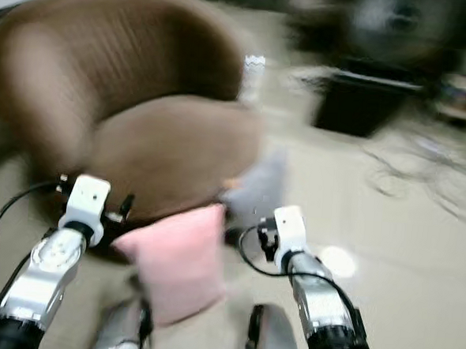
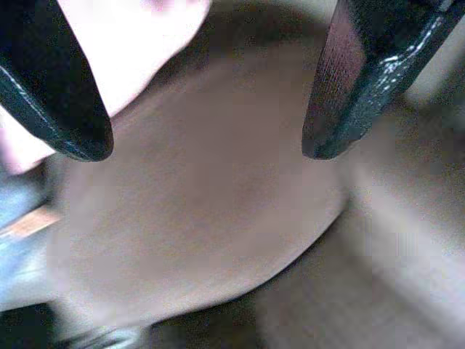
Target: Move the pillow to the sofa from floor
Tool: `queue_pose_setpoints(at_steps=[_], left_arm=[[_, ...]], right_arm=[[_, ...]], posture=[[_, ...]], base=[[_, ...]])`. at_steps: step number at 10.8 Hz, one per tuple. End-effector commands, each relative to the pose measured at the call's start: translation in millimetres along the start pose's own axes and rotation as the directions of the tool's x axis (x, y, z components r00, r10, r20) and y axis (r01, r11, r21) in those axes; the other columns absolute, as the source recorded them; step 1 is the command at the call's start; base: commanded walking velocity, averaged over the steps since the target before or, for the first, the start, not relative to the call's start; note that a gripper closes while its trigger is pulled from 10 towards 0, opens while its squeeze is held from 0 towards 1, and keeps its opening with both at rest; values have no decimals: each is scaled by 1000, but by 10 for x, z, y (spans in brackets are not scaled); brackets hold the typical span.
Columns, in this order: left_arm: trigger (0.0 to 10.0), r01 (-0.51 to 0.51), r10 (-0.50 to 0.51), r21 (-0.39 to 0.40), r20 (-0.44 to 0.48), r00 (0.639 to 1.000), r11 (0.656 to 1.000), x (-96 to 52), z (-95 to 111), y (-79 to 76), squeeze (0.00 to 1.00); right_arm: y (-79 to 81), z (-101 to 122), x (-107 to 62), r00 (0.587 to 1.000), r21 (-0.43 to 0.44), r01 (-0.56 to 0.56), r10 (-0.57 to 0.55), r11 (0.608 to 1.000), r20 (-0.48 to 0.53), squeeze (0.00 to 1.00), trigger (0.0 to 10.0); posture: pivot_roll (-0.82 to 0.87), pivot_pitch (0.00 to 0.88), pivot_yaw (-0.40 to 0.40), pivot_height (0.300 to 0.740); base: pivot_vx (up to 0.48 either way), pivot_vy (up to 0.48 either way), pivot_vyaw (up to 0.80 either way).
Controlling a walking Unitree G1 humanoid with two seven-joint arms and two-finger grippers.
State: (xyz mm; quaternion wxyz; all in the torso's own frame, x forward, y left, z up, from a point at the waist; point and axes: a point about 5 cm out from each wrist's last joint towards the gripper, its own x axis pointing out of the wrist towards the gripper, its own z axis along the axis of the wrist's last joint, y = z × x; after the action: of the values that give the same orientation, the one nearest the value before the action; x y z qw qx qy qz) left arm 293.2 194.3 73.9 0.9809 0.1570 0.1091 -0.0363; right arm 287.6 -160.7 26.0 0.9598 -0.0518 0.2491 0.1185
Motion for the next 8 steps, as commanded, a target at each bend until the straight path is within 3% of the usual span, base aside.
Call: queue_pose_setpoints(at_steps=[1,4,8], left_arm=[[10000,25,-25,-6,11,1000,1000,23,41,-61,0],[10000,-4,4,-11,19,1000,1000,17,54,-12,0],[10000,-16,16,14,-15,1000,1000,-55,-60,63,0]], right_arm=[[-63,28,-4,1000,-7,24,-24,1000,10,0,10000],[-45,97,48,1000,-37,1,0,999,12,0,10000],[33,143,87,997,-67,-78,80,995,23,0,10000]], posture=[[79,0,27,593],[95,0,-1,593],[128,0,-29,593]], base=[[300,0,0],[301,0,0],[0,0,0]])
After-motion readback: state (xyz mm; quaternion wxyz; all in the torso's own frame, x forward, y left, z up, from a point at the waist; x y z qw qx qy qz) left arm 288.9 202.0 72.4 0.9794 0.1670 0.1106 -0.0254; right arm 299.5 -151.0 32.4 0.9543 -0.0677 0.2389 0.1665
